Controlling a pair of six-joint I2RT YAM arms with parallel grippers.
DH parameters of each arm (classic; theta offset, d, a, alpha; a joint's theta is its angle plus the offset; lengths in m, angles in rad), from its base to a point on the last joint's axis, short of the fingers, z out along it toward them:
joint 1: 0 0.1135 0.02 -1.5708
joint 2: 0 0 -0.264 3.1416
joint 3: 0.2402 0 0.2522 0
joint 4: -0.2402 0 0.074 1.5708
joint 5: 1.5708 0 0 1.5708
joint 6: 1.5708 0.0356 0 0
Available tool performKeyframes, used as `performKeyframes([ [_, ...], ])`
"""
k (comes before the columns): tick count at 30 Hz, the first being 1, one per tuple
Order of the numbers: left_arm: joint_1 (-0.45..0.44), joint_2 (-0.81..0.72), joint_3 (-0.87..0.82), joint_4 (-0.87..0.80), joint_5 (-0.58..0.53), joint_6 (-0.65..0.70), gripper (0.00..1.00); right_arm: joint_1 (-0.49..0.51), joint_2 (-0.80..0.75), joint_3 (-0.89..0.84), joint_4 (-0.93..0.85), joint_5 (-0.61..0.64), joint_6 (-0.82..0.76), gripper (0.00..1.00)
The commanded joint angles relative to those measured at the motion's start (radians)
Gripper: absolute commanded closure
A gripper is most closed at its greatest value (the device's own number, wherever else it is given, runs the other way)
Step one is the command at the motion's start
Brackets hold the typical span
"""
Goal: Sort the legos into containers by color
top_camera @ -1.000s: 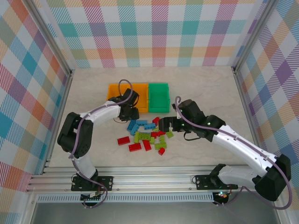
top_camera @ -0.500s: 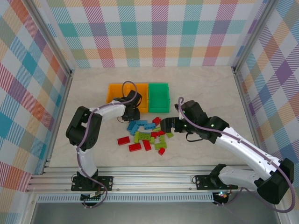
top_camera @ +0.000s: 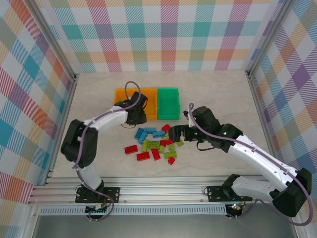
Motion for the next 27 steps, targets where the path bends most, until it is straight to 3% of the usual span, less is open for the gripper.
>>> performKeyframes([
  [1,0.026,-0.103,0.067,-0.074,-0.090,0.037,0.81,0.006,0.003,-0.013,0.064,-0.095,-0.022,0.01],
  [7,0.172,0.000,0.206,-0.062,-0.078,0.082,0.81,0.006,-0.008,-0.004,0.019,-0.032,-0.019,0.00],
  [13,0.252,0.189,0.369,-0.086,0.004,0.091,0.77,0.007,-0.064,-0.026,-0.011,0.002,-0.008,0.00],
  [16,0.259,0.224,0.400,-0.100,0.003,0.087,0.68,0.006,-0.082,-0.030,-0.021,0.014,-0.002,0.00],
  [20,0.262,0.165,0.369,-0.088,-0.011,0.083,0.50,0.006,-0.089,-0.024,-0.030,0.027,-0.003,0.00],
  [24,0.254,0.033,0.310,-0.103,0.043,0.057,0.47,0.006,-0.074,-0.031,-0.005,0.038,-0.005,0.00],
  [27,0.192,-0.109,0.225,-0.120,0.107,0.031,0.45,0.006,-0.057,-0.038,0.017,0.073,0.004,0.00],
])
